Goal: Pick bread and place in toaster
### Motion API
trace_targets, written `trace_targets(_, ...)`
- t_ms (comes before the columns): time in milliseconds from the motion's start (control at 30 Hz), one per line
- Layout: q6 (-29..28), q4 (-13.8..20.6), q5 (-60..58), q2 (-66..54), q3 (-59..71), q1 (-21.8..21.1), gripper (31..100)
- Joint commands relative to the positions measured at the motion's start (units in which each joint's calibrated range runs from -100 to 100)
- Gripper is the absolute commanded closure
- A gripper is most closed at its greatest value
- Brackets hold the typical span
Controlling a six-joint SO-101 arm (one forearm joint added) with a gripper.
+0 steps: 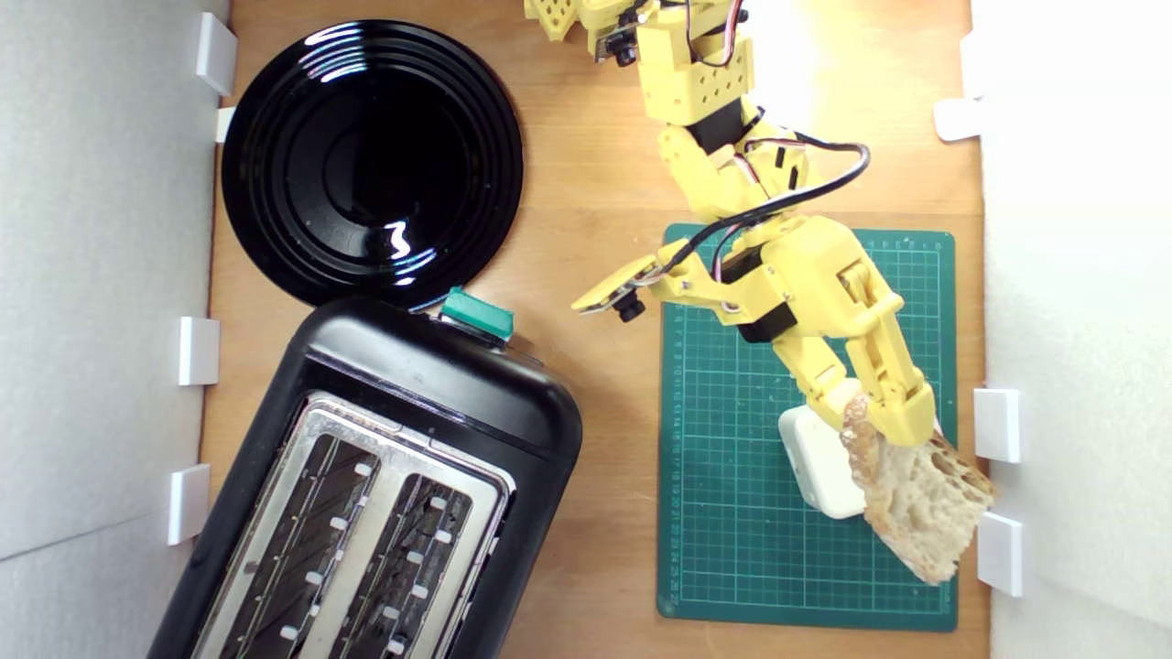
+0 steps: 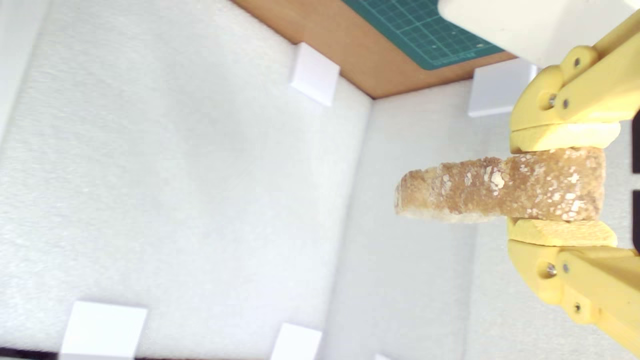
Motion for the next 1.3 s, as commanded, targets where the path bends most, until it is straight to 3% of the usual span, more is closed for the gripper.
trace_targets(0, -0.1, -0.2, 6.6, -10.7, -2.3, 0.6, 75.5)
trace_targets(133, -0.1, -0.2, 13.0, -17.1, -2.5, 0.6, 75.5)
trace_targets(400, 0.1, -0.4, 36.2, -22.4, -18.5, 0.8, 75.5)
trace_targets(633, 4.9, -0.6, 49.7, -22.5, -31.9, 0.8, 75.6)
trace_targets(933, 13.9, -0.8, 65.8, -22.5, -49.0, 0.5, 75.6)
trace_targets(1100, 23.0, -5.9, 75.0, -22.5, -57.1, 1.3, 75.6)
trace_targets(1267, 28.5, -5.1, 80.9, -22.5, -61.3, 3.5, 75.6)
